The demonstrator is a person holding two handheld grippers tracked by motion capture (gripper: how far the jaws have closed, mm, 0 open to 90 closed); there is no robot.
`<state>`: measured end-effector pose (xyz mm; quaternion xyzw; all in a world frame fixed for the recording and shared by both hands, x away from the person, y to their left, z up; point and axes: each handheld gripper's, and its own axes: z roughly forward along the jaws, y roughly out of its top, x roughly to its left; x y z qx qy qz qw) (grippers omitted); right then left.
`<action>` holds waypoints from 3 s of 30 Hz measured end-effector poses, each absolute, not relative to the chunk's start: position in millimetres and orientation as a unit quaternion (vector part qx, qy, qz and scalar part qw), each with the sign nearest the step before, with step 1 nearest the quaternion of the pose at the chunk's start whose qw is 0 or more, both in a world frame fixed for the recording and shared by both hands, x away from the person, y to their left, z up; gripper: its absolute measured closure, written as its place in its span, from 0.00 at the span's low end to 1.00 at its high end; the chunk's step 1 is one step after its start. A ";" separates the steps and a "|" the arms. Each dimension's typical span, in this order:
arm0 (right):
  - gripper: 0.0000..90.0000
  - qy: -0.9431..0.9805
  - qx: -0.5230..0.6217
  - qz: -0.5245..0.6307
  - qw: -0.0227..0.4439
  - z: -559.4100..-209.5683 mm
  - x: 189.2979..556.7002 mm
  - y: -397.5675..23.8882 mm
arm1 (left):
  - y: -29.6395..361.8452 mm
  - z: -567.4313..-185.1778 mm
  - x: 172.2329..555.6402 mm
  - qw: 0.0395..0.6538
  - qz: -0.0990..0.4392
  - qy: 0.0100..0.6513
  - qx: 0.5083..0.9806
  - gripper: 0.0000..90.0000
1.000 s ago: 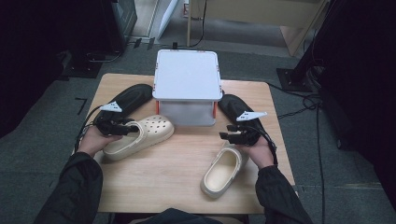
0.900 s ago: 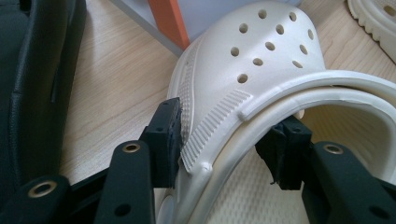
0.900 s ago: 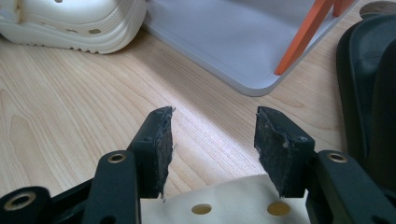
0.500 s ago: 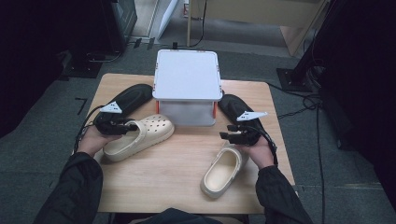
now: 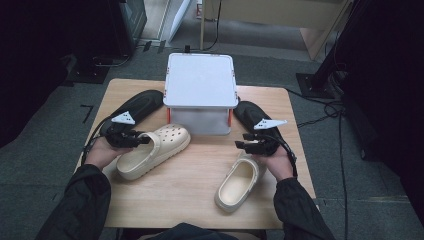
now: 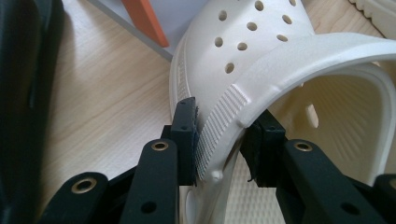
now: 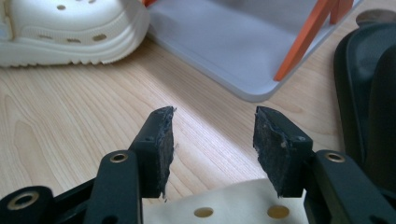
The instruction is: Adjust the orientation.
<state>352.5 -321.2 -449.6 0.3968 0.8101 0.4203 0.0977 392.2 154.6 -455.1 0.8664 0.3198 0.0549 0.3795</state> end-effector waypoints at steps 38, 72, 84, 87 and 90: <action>0.65 0.805 0.342 0.479 0.077 -403.1 340.5 -233.5 | 143.4 -439.8 366.7 0.394 0.007 0.321 0.861 0.59; 0.78 0.853 0.322 0.410 0.015 -457.6 345.0 -146.8 | 173.6 -467.7 359.2 0.420 -0.015 0.355 0.835 0.82; 0.79 0.851 0.326 0.412 0.019 -459.5 350.2 -152.8 | 170.1 -467.1 350.3 0.417 -0.027 0.349 0.839 0.87; 0.79 0.850 0.327 0.413 0.021 -460.2 352.5 -155.1 | 168.3 -467.2 347.4 0.417 -0.031 0.347 0.839 0.87; 0.79 0.849 0.328 0.414 0.021 -460.3 353.3 -155.8 | 165.4 -467.2 344.2 0.415 -0.035 0.340 0.843 0.87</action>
